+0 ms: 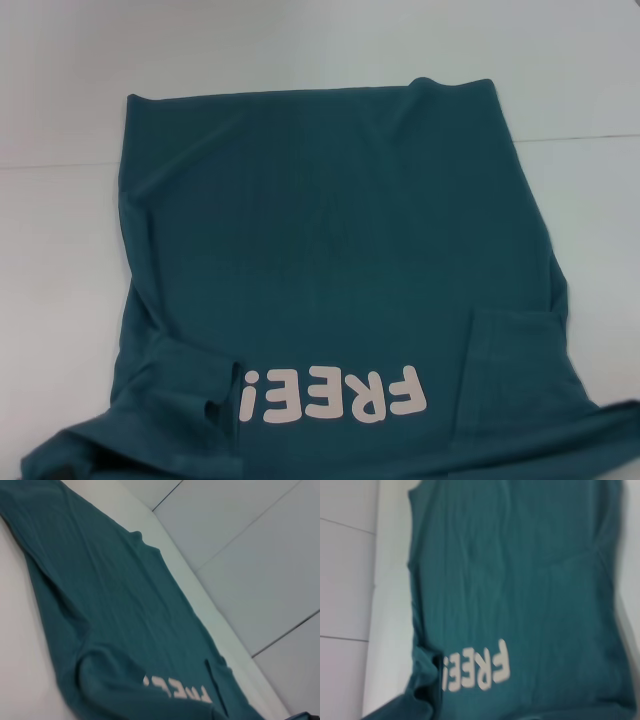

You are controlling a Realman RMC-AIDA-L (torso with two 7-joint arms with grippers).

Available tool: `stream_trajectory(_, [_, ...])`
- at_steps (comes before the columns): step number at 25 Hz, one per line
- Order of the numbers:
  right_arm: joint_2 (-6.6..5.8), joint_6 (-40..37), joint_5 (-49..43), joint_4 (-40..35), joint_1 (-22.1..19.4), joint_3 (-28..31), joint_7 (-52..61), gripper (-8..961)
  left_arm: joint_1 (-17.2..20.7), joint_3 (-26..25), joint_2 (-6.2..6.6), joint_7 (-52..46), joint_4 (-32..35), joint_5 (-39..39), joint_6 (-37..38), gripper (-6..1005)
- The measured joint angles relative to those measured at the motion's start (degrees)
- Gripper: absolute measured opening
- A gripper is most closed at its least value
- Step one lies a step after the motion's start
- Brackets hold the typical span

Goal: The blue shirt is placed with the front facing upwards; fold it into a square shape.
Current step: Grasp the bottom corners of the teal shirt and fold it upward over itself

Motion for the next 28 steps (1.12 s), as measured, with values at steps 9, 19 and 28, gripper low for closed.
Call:
stream_trajectory(9, [-1.30, 4.70, 2.18, 2.87, 3.41, 0.91, 0.42, 22, -6.06, -2.70, 2.72, -0.94, 7.90, 0.03, -3.74, 60])
stream_trajectory(19, [-2.11, 13.19, 8.15, 9.05, 7.33, 1.58, -0.06, 21, -12.03, -2.69, 2.59, -2.48, 11.25, -0.36, -10.35, 62])
stream_trajectory(28, [-1.92, 22.94, 9.10, 13.27, 10.79, 1.48, -1.30, 21, -16.92, -2.68, 2.38, -3.93, 15.15, -0.65, -21.75, 63])
